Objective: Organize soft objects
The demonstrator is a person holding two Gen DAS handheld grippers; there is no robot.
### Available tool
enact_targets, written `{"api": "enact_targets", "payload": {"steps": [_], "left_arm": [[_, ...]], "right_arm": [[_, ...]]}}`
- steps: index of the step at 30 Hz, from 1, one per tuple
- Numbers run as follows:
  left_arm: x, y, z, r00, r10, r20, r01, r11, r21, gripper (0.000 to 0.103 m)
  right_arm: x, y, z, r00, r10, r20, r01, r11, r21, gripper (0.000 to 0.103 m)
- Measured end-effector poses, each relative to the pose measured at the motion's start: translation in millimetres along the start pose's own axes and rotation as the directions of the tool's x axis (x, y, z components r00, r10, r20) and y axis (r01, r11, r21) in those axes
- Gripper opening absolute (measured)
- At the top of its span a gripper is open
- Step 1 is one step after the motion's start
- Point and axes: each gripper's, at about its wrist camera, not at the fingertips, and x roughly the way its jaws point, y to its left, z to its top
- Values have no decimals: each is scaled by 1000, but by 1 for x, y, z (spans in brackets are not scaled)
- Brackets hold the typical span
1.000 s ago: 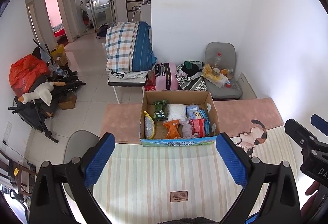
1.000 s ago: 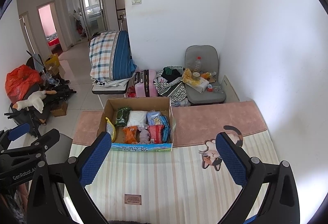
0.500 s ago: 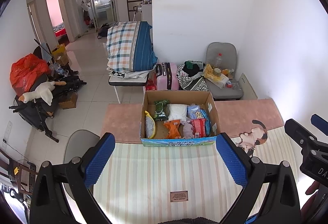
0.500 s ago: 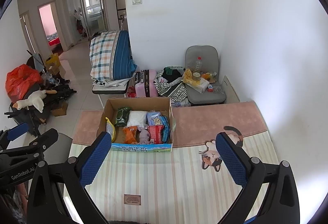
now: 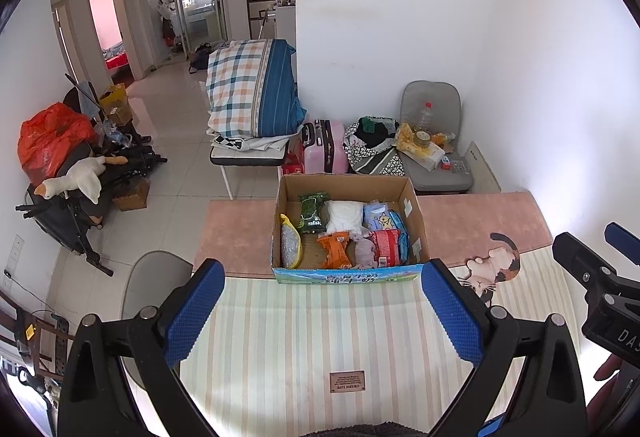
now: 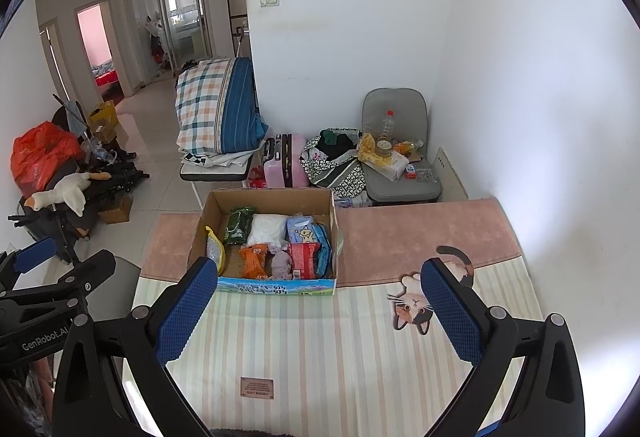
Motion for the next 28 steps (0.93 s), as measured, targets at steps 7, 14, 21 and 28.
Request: {"api": "enact_targets", "payload": {"steps": [7, 14, 21, 28], "left_arm": [[0, 0, 0, 1000, -1, -1, 1, 1000, 1, 101], [1, 0, 1, 1000, -2, -3, 2, 1000, 0, 101], [1, 0, 0, 1000, -4, -4, 4, 1000, 0, 101], [2, -2, 1, 1000, 3, 9, -3, 1000, 2, 101]], "right_arm": [[1, 1, 0, 1000, 2, 2, -2, 1000, -2, 103], [1, 1, 0, 1000, 2, 1, -2, 1000, -3, 103], [1, 1, 1, 1000, 3, 2, -3, 1000, -5, 103], [0, 2, 1, 1000, 4, 2, -4, 1000, -5, 103]]}}
